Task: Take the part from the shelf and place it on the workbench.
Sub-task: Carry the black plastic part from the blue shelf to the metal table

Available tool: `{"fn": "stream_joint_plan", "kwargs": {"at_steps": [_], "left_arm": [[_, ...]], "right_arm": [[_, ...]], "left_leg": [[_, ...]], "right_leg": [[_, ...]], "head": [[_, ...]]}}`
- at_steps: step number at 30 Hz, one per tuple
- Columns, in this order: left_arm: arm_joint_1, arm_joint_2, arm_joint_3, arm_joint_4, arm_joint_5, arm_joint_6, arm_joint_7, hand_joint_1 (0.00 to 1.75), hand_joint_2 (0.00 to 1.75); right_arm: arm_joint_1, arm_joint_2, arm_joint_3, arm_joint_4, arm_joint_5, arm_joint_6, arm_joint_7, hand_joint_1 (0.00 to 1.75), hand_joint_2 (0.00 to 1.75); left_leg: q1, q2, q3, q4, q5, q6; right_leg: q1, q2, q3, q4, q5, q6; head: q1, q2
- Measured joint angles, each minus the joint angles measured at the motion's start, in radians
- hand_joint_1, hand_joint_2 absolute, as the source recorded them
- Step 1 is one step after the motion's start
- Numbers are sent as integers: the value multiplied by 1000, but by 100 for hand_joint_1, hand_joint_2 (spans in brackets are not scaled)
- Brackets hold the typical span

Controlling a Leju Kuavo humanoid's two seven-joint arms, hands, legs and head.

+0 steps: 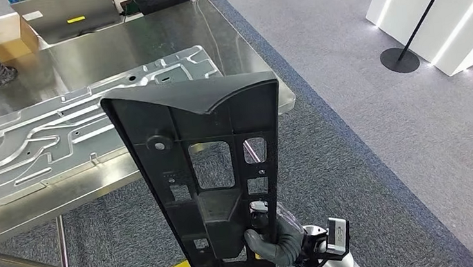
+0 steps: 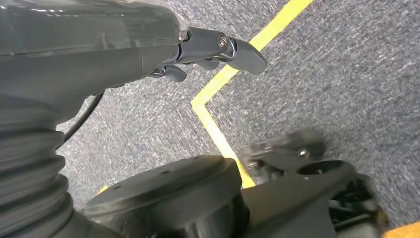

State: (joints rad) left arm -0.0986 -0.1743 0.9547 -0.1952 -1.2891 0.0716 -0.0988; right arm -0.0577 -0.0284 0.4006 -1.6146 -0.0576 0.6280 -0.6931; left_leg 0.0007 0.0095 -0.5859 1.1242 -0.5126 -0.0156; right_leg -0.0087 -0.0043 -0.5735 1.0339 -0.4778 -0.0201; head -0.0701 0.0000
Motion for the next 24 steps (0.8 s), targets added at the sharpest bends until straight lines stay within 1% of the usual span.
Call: {"fn": "stream_joint_plan", "kwargs": {"at_steps": [1,2,3,5,6,7,8,9,10,11,12,13,14,15,16,17,18,19,20,21,22,23,24], "left_arm": [[1,0,0,0,-1,0,0,0,175],[1,0,0,0,-2,-1,1,0,175],[1,0,0,0,-3,-2,1,0,175],[0,0,0,0,-6,-4,1,0,175],[0,0,0,0,-7,-5,1,0,175],[-1,-1,0,0,-8,-6,1,0,175],[-1,-1,0,0,-9,-7,1,0,175],[-1,-2,0,0,-9,-7,2,0,175],[-1,-2,0,0,-9,-7,2,0,175],[-1,-2,0,0,-9,-8,3,0,175],[-1,-2,0,0,-9,-8,3,0,175],[-1,-2,0,0,-10,-8,4,0,175],[-1,-2,0,0,-10,-8,4,0,175],[-2,-3,0,0,-10,-8,4,0,175],[-3,-4,-1,0,-10,-8,4,0,175],[-3,-5,-1,0,-10,-9,4,0,175],[-2,-6,-1,0,-10,-9,4,0,175],[-2,-7,-1,0,-10,-9,5,0,175],[-1,-6,-1,0,-10,-9,5,0,175],[0,-6,-1,0,-10,-9,5,0,175],[-1,-6,-1,0,-9,-9,5,0,175],[-2,-6,-1,0,-9,-9,5,0,175],[-5,-5,-1,0,-8,-9,5,0,175]], "right_arm": [[-1,0,0,0,1,0,0,175,175],[-1,0,0,0,2,0,1,175,175],[-1,0,0,1,3,0,2,175,175],[-2,0,0,0,6,-1,4,175,175],[-2,0,0,0,6,-2,4,175,175],[-2,0,0,-1,6,-2,4,175,175],[-2,0,-1,-1,7,-2,4,175,175],[-1,0,-1,-1,7,-2,5,175,175],[0,0,-1,0,7,-2,5,175,175],[0,0,-1,0,8,-1,5,175,175],[1,0,-2,1,9,-1,5,175,175],[1,0,-2,1,10,0,5,175,175],[1,0,-2,1,11,0,5,175,175],[0,0,-2,1,12,0,5,175,175],[0,0,-2,1,13,0,5,175,175],[0,0,-3,1,14,0,5,175,175],[-1,-1,-4,1,14,0,5,175,175],[-2,0,-4,1,14,0,4,175,175],[-3,0,-5,1,14,0,4,175,175],[-4,0,-5,1,14,0,3,175,175],[-5,1,-5,1,14,0,3,175,175],[-5,1,-5,1,14,1,2,175,175],[-4,1,-5,2,14,1,1,175,175]], "left_leg": [[-2,10,12,-52,22,5],[-5,18,17,-79,33,12],[-8,20,14,-86,29,18],[-7,7,15,-97,43,33],[-4,-2,17,-102,46,39],[-2,-9,20,-107,51,45],[0,-15,22,-110,53,49],[-1,-23,22,-111,54,52],[-2,-30,22,-110,54,53],[-3,-38,22,-110,53,54],[-5,-48,23,-109,52,54],[-6,-59,25,-108,50,54],[-7,-70,29,-107,48,54],[-7,-79,32,-106,45,53],[-9,-88,33,-104,43,51],[-9,-95,32,-103,42,48],[-8,-99,29,-103,41,44],[-7,-103,27,-103,41,39],[-6,-105,26,-104,40,34],[-8,-96,25,-99,33,28],[-9,-81,18,-81,19,23],[-9,-62,2,-41,-6,17],[-8,-42,-25,17,-36,11]], "right_leg": [[1,-3,5,0,-3,4],[2,-7,8,-2,-6,9],[3,-13,10,-3,-8,16],[5,-25,15,-4,-16,29],[4,-26,12,6,-27,34],[4,-22,2,33,-46,38],[2,-15,-20,81,-75,42],[2,-8,-52,146,-107,44],[2,-6,-87,213,-134,45],[2,-5,-115,262,-145,46],[2,-4,-127,276,-135,45],[2,-1,-121,251,-107,43],[3,8,-96,188,-63,39],[3,22,-66,116,-25,33],[4,36,-40,54,2,27],[5,47,-23,13,17,23],[7,52,-18,-2,16,21],[7,51,-17,-6,16,19],[4,48,-16,-11,18,16],[1,44,-12,-18,20,13],[-3,40,-7,-25,21,9],[-6,34,-3,-31,23,6],[-6,28,0,-32,22,4]], "head": [[0,0],[0,0],[0,0],[0,0],[0,0],[0,0],[0,0],[0,0],[0,0],[0,0],[0,0],[0,0],[0,0],[0,0],[0,0],[0,0],[0,0],[0,0],[0,0],[0,0],[0,0],[0,0],[0,0]]}}
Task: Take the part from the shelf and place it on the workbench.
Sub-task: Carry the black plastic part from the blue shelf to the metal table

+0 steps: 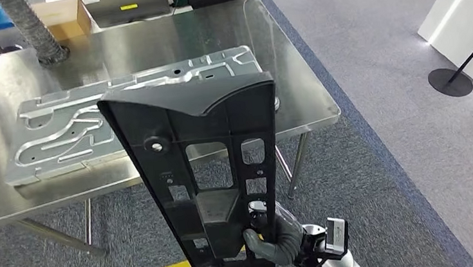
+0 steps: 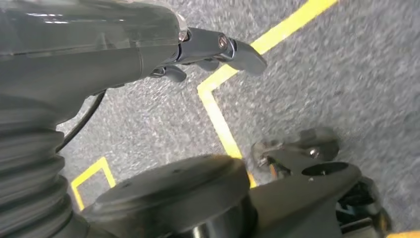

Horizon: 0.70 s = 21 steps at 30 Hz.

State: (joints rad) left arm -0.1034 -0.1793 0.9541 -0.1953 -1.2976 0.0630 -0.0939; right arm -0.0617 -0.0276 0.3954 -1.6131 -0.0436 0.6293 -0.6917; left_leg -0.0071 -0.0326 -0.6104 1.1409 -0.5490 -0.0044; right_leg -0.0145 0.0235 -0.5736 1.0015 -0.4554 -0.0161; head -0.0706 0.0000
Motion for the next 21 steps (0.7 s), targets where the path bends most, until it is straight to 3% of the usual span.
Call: {"fn": "stream_joint_plan", "kwargs": {"at_steps": [2,3,4,5,7,9,13,15,17,18,19,21], "left_arm": [[-8,2,0,0,1,0,-1,0,175],[-11,3,0,0,2,1,-1,0,175],[-12,4,0,0,2,2,0,0,175],[-11,4,0,0,2,2,1,0,175],[-7,4,0,0,2,3,4,0,175],[-2,4,0,0,1,4,4,0,175],[1,3,0,0,0,5,1,0,175],[2,3,0,0,0,7,0,0,175],[3,3,0,0,0,9,-1,0,175],[4,3,0,0,1,9,-1,0,175],[6,3,0,0,1,9,-1,0,175],[7,3,0,0,2,9,-3,0,175]], "right_arm": [[2,0,0,1,0,0,-1,175,175],[3,0,0,2,0,0,0,175,175],[3,0,0,2,0,0,-1,175,175],[3,0,0,3,1,0,-1,175,175],[3,0,0,3,1,0,-1,175,175],[3,0,-1,3,1,0,-2,175,175],[4,0,-1,1,5,1,-2,175,175],[4,0,-4,-2,6,4,-3,175,175],[8,0,-7,-2,7,8,-3,175,175],[10,0,-8,-2,8,9,-3,175,175],[12,0,-10,-2,8,11,-3,175,175],[13,0,-12,-2,8,13,-3,175,175]], "left_leg": [[7,17,-57,120,-49,-9],[10,20,-71,151,-53,-13],[13,22,-63,138,-35,-16],[17,25,-38,92,-2,-18],[20,28,34,-51,58,-21],[18,28,66,-122,69,-12],[15,24,68,-131,68,20],[15,25,74,-136,69,33],[10,26,76,-136,65,42],[6,25,78,-136,62,44],[3,24,83,-136,58,47],[-4,20,100,-136,48,48]], "right_leg": [[0,-13,0,0,-1,0],[-1,-19,0,0,-2,0],[-2,-22,1,1,-3,2],[-3,-24,3,2,-4,5],[-4,-25,7,5,-8,14],[-2,-24,4,7,-9,27],[-4,-25,-3,18,-15,50],[-7,-24,-43,104,-58,56],[-6,-24,-124,249,-115,57],[-5,-24,-155,300,-124,56],[-3,-24,-169,313,-112,52],[4,-24,-136,222,-36,37]], "head": [[0,0],[0,0],[0,0],[0,0],[0,0],[0,0],[0,0],[0,0],[0,0],[0,0],[0,0],[0,0]]}}
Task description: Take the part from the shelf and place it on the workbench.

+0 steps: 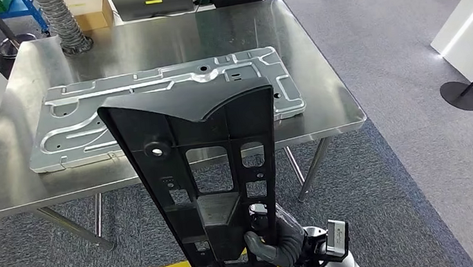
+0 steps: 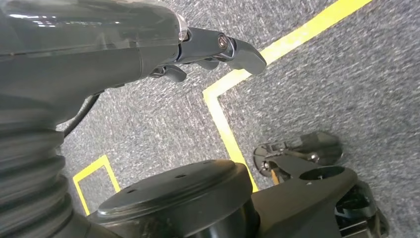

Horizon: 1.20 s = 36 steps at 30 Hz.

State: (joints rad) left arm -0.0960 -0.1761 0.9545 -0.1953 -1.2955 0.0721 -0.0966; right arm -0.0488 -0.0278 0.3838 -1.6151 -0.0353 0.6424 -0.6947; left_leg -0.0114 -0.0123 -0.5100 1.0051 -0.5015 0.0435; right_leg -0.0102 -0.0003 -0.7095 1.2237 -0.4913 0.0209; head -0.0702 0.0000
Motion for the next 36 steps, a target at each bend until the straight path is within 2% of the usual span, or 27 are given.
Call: {"fn": "stream_joint_plan", "kwargs": {"at_steps": [1,2,3,5,7,8,9,11,12,13,14,16,17,18,19,22,24,26,27,28,29,30,32,33,34,36], "left_arm": [[1,-1,0,0,0,0,0,0,175],[1,-2,0,0,0,0,-1,0,175],[1,-4,0,0,0,0,-1,0,175],[1,-5,0,0,1,-1,-1,0,175],[-1,-4,0,-1,2,-1,0,0,175],[-2,-4,0,-1,3,-1,0,0,175],[-2,-3,0,-1,4,-1,0,0,175],[-3,-2,0,-1,6,0,-3,0,175],[-6,-1,1,-2,7,0,-5,0,175],[-9,0,1,-2,7,0,-8,0,175],[-12,1,1,-2,7,0,-10,0,175],[-11,1,1,-2,7,0,-10,0,175],[-9,1,1,-1,6,0,-10,0,175],[-7,0,1,-1,6,0,-11,0,175],[-6,0,1,0,6,-1,-11,0,175],[-6,0,2,0,6,-1,-13,0,175],[-7,-1,1,0,6,-1,-13,0,175],[-7,-1,1,0,6,-1,-13,0,175],[-6,-1,1,0,6,-1,-13,0,175],[-6,-1,2,0,6,-2,-13,0,175],[-5,-1,2,0,6,-2,-13,0,175],[-5,-1,2,0,6,-3,-13,0,175],[-4,-2,2,0,6,-4,-13,0,175],[-3,-4,2,0,6,-4,-13,0,175],[-3,-5,2,0,6,-6,-14,0,175],[-3,-7,2,0,6,-8,-14,0,175]], "right_arm": [[0,0,-1,0,0,1,0,175,175],[-1,0,-2,0,0,2,0,175,175],[-1,0,-2,0,1,2,0,175,175],[-3,0,-4,0,2,4,0,175,175],[-4,2,-5,-1,2,4,0,175,175],[-5,4,-5,-1,2,4,0,175,175],[-7,6,-6,-1,2,5,0,175,175],[-12,9,-6,1,2,6,0,175,175],[-13,10,-6,2,2,6,0,175,175],[-13,10,-6,4,2,7,0,175,175],[-13,10,-6,6,2,8,0,175,175],[-14,10,-6,8,2,9,0,175,175],[-15,10,-6,9,2,10,0,175,175],[-16,10,-6,9,2,10,0,175,175],[-18,10,-6,10,1,11,0,175,175],[-21,10,-6,10,1,12,0,175,175],[-26,10,-6,10,1,13,0,175,175],[-28,10,-6,11,1,13,0,175,175],[-27,10,-6,12,1,13,0,175,175],[-27,10,-6,13,1,13,0,175,175],[-26,10,-6,14,1,13,0,175,175],[-26,10,-6,15,0,12,0,175,175],[-27,10,-6,16,0,11,0,175,175],[-28,10,-6,16,0,11,0,175,175],[-28,10,-6,16,0,10,0,175,175],[-29,10,-6,16,-1,9,0,175,175]], "left_leg": [[-3,-1,9,-1,-7,-1],[-5,-3,15,-1,-14,-4],[-5,-3,18,-1,-19,-7],[-3,-3,22,-6,-27,-18],[-3,-1,30,-6,-38,-27],[-3,0,25,15,-49,-32],[-2,2,4,60,-68,-38],[7,3,-80,200,-114,-52],[11,4,-122,261,-125,-58],[15,5,-150,290,-115,-64],[19,5,-158,278,-81,-69],[27,8,-130,162,25,-77],[27,9,-112,106,65,-79],[27,9,-97,61,81,-75],[26,8,-90,41,79,-68],[24,3,-88,27,57,-43],[27,3,-80,22,52,-30],[25,4,-74,20,46,-20],[22,4,-72,20,44,-16],[19,4,-70,20,41,-13],[15,2,-66,20,38,-12],[12,0,-59,20,35,-11],[6,-3,-47,19,27,-11],[4,-4,-44,19,24,-13],[3,-4,-44,19,22,-16],[3,-3,-46,18,21,-26]], "right_leg": [[6,0,33,-71,36,-12],[11,0,62,-132,57,-22],[15,0,80,-170,64,-29],[21,1,94,-197,56,-35],[13,1,111,-216,52,-38],[8,0,124,-228,51,-40],[3,-2,138,-238,47,-41],[2,-5,159,-245,35,-42],[0,-6,169,-244,27,-40],[-2,-6,180,-244,19,-38],[-4,-6,193,-243,10,-35],[-10,-3,220,-240,-13,-25],[-10,-1,229,-236,-24,-18],[-9,0,232,-232,-32,-12],[-7,1,230,-228,-37,-6],[-7,-2,223,-225,-44,6],[-8,-2,201,-176,-73,13],[-8,-2,124,-39,-126,15],[-8,-2,77,33,-144,15],[-7,-2,41,80,-146,13],[-5,-2,25,84,-124,9],[-2,-1,30,49,-84,2],[7,-1,76,-82,4,-20],[12,-1,97,-137,28,-30],[16,-1,109,-171,37,-36],[20,0,114,-194,33,-39]], "head": [[0,0],[0,0],[0,0],[0,0],[-1,0],[-1,0],[-1,0],[-1,0],[-2,0],[-2,0],[-2,0],[-1,0],[-1,0],[-1,0],[-1,0],[-1,0],[-1,0],[-1,0],[-1,0],[-1,0],[-1,0],[-1,0],[-1,0],[-1,0],[-1,0],[-1,0]]}}
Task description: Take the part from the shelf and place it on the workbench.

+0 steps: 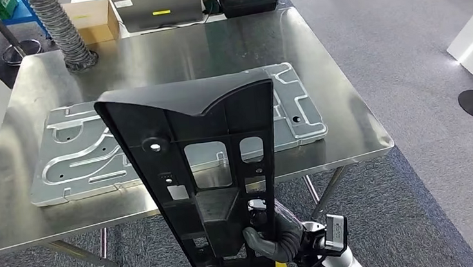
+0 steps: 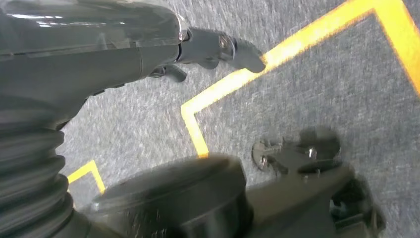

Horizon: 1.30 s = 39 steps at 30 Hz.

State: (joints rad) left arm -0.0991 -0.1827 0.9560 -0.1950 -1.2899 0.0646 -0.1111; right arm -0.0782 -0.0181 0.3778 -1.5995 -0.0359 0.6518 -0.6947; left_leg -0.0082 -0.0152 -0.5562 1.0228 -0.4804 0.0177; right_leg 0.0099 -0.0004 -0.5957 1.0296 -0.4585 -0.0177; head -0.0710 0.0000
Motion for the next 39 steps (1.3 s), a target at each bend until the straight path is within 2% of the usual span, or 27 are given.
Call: {"fn": "stream_joint_plan", "kwargs": {"at_steps": [2,3,4,6,7,8,9,11,12,13,14,17,19,21,22,23,24,26,27,28,29,31,33,35,37,38,39], "left_arm": [[0,1,0,0,-1,0,-1,0,175],[1,1,0,0,-1,0,-1,0,175],[1,2,0,0,-1,0,-2,0,175],[-3,2,0,0,-1,-1,-8,0,175],[-6,3,0,0,-1,-2,-10,0,175],[-9,3,0,0,-1,-2,-12,0,175],[-10,3,0,0,-2,-3,-12,0,175],[-9,3,0,0,-6,-5,-9,0,175],[-9,3,0,0,-7,-6,-8,0,175],[-9,2,-1,0,-9,-7,-6,0,175],[-10,0,-2,0,-11,-9,-6,0,175],[-12,-4,-3,0,-14,-12,-4,0,175],[-14,-7,-4,0,-15,-14,-2,0,175],[-15,-10,-4,0,-15,-16,1,0,175],[-16,-10,-4,0,-15,-16,1,0,175],[-16,-11,-4,0,-14,-17,1,0,175],[-15,-11,-4,0,-14,-18,1,0,175],[-16,-13,-5,0,-14,-20,0,0,175],[-16,-15,-5,0,-13,-21,-1,0,175],[-17,-17,-5,0,-13,-22,-1,0,175],[-16,-18,-5,0,-12,-23,-2,0,175],[-16,-20,-5,0,-9,-24,-4,0,175],[-16,-21,-5,0,-8,-25,-6,0,175],[-17,-21,-5,0,-6,-25,-11,0,175],[-20,-21,-5,0,-3,-26,-19,0,175],[-22,-21,-5,0,-3,-28,-22,0,175],[-24,-21,-6,0,-4,-30,-23,0,175]], "right_arm": [[-1,1,0,-2,0,-1,0,175,175],[-2,1,0,-3,-1,-2,0,175,175],[-4,1,-1,-4,-3,-4,1,175,175],[-9,1,-8,-6,-7,-10,9,175,175],[-13,0,-15,-6,-12,-13,17,175,175],[-20,-2,-27,-6,-21,-17,27,175,175],[-32,-6,-40,-4,-36,-21,40,175,175],[-80,-23,-74,6,-80,-23,75,175,175],[-117,-35,-94,19,-105,-23,96,175,175],[-164,-51,-116,40,-130,-23,122,175,175],[-215,-70,-139,68,-153,-21,149,175,175],[-371,-128,-205,179,-199,-5,218,175,175],[-485,-165,-231,273,-209,9,248,175,175],[-602,-194,-239,380,-201,9,265,175,175],[-654,-206,-238,435,-189,1,270,175,175],[-705,-215,-236,488,-169,-14,273,175,175],[-756,-224,-230,542,-138,-33,274,175,175],[-863,-237,-205,640,-62,-82,270,175,175],[-912,-243,-190,683,-26,-107,267,175,175],[-956,-249,-175,721,8,-132,263,175,175],[-990,-254,-161,752,39,-155,259,175,175],[-1046,-261,-127,811,110,-197,253,175,175],[-1092,-264,-85,857,184,-243,250,175,175],[-1138,-264,-27,895,297,-335,255,175,175],[-1181,-264,53,927,479,-478,281,175,175],[-1196,-262,101,942,585,-557,306,175,175],[-1204,-259,156,958,689,-634,335,175,175]], "left_leg": [[0,3,0,5,-9,-10],[0,4,-7,28,-25,-16],[1,5,-23,66,-48,-21],[6,6,-85,197,-105,-31],[9,7,-110,248,-117,-36],[11,7,-123,271,-113,-40],[14,8,-113,248,-87,-42],[19,10,-58,123,-15,-43],[19,11,-32,61,7,-41],[19,11,-18,21,17,-35],[17,11,-15,5,16,-27],[16,8,-23,0,24,-2],[17,8,-24,-4,30,9],[15,9,-27,-4,32,15],[13,9,-27,-4,33,16],[12,7,-27,-4,32,17],[11,5,-26,-4,32,17],[8,3,-22,-3,30,17],[5,1,-22,-3,29,15],[4,-1,-24,-2,29,13],[4,-3,-28,-1,29,9],[5,-6,-33,-3,31,0],[5,-4,-40,7,20,-10],[6,1,-76,85,-24,-22],[9,6,-138,214,-76,-30],[10,8,-162,262,-86,-31],[10,9,-169,274,-75,-31]], "right_leg": [[-9,0,11,-17,4,0],[-14,-1,18,-26,7,-2],[-17,-3,24,-33,8,-3],[-18,-6,27,-34,7,-4],[-18,-7,28,-34,6,-4],[-18,-8,29,-34,5,-3],[-19,-7,31,-33,4,-1],[-20,-3,33,-28,0,5],[-19,0,31,-23,-2,11],[-17,3,26,-19,-1,17],[-16,4,20,-17,1,25],[-18,2,7,-8,-1,42],[-21,1,-28,63,-41,51],[-23,1,-95,198,-98,57],[-23,1,-124,255,-113,59],[-23,1,-140,280,-109,58],[-23,1,-139,268,-87,56],[-22,1,-94,145,-7,46],[-19,2,-66,82,23,40],[-15,3,-46,30,41,35],[-12,3,-36,3,44,31],[-7,2,-35,-9,39,26],[-13,0,-32,-18,42,19],[-19,-2,-27,-27,44,11],[-17,-4,-25,-27,42,7],[-16,-5,-22,-27,41,5],[-15,-5,-19,-26,39,3]], "head": [[0,0],[0,0],[0,0],[0,0],[0,0],[0,0],[0,0],[0,0],[0,0],[0,0],[0,0],[0,0],[0,0],[0,0],[0,0],[0,0],[0,0],[0,0],[0,0],[0,0],[0,0],[0,0],[0,0],[0,0],[0,0],[0,0],[0,0]]}}
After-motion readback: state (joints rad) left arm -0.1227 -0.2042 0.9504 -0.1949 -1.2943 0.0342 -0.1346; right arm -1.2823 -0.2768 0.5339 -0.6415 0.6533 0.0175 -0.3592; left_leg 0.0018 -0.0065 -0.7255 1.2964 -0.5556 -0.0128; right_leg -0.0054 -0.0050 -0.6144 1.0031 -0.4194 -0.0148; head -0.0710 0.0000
